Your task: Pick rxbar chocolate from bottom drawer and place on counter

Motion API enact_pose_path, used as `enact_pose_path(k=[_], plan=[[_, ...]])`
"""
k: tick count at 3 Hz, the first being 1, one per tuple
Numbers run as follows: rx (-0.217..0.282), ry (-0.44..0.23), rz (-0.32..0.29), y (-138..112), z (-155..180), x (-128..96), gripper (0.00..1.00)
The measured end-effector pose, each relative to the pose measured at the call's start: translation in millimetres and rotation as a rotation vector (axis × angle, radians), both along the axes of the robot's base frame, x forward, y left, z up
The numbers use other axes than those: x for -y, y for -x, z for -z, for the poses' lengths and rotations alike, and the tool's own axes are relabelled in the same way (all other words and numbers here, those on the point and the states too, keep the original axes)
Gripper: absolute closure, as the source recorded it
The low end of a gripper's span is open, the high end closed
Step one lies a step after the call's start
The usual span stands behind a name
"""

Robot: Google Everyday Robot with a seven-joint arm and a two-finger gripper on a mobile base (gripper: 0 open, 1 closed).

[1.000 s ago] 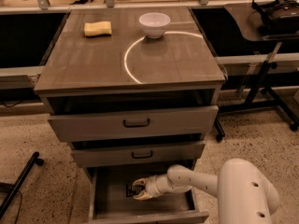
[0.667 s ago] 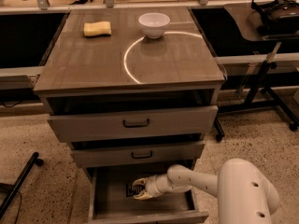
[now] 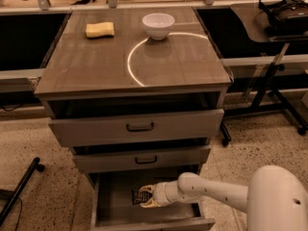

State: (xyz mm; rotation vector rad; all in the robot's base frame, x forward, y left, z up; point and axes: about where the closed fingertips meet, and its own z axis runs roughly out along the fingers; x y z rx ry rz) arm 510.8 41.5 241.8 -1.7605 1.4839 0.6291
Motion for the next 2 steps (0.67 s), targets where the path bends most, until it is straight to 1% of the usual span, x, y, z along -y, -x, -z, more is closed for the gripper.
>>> enact_pose_path(k=[1, 2], plan=[[0.068, -0.002, -0.038, 28.7, -52.3, 7.2, 1.00], [0.103, -0.006, -0.091, 52.2, -95.7, 10.7, 1.00]])
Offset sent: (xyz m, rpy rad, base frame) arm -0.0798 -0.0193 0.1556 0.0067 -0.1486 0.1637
